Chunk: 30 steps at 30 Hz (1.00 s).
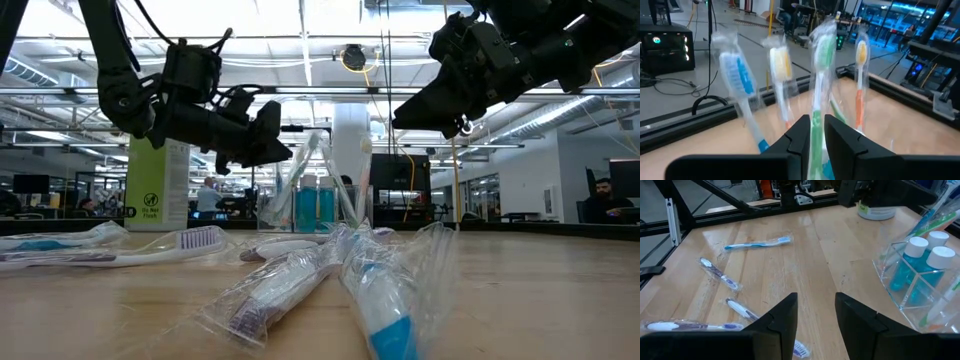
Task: Pick & Place toothbrushing station
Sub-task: Put the green toothbrush into the transparent organizer, then put the left purple toothbrush into the transparent organizer
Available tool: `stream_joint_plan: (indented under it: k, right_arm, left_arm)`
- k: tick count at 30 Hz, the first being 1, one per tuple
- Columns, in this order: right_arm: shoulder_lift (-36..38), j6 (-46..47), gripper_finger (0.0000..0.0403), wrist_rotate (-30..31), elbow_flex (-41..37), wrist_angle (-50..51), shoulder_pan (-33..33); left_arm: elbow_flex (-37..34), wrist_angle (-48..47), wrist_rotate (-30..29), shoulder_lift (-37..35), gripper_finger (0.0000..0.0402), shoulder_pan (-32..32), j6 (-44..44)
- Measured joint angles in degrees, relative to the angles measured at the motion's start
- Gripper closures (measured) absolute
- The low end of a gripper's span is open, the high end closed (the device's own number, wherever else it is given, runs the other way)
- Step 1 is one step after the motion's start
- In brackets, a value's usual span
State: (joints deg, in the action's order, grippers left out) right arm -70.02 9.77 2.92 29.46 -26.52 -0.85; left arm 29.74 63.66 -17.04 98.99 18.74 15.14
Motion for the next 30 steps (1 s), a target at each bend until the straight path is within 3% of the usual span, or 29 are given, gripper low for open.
stream_joint_plan:
  k: [16, 20, 24, 30]
  right_arm:
    - [0.0, 0.0, 0.0275, 0.0, 0.0, 0.0, 0.0]
    - [0.0, 0.0, 0.0275, 0.0, 0.0, 0.2, 0.0]
    - [0.0, 0.0, 0.0275, 0.0, 0.0, 0.2, 0.0]
    - [0.0, 0.0, 0.0275, 0.0, 0.0, 0.2, 0.0]
  left_arm:
    - [0.0, 4.7, 1.7, -0.1, 0.0339, -1.0, -2.7]
    - [0.0, 4.5, 5.4, -0.5, 0.0339, -2.6, -2.4]
    - [0.0, 1.3, 8.0, -4.0, 0.0339, -6.3, -2.5]
    - [0.0, -12.5, 4.0, -11.5, 0.0339, -12.9, -3.1]
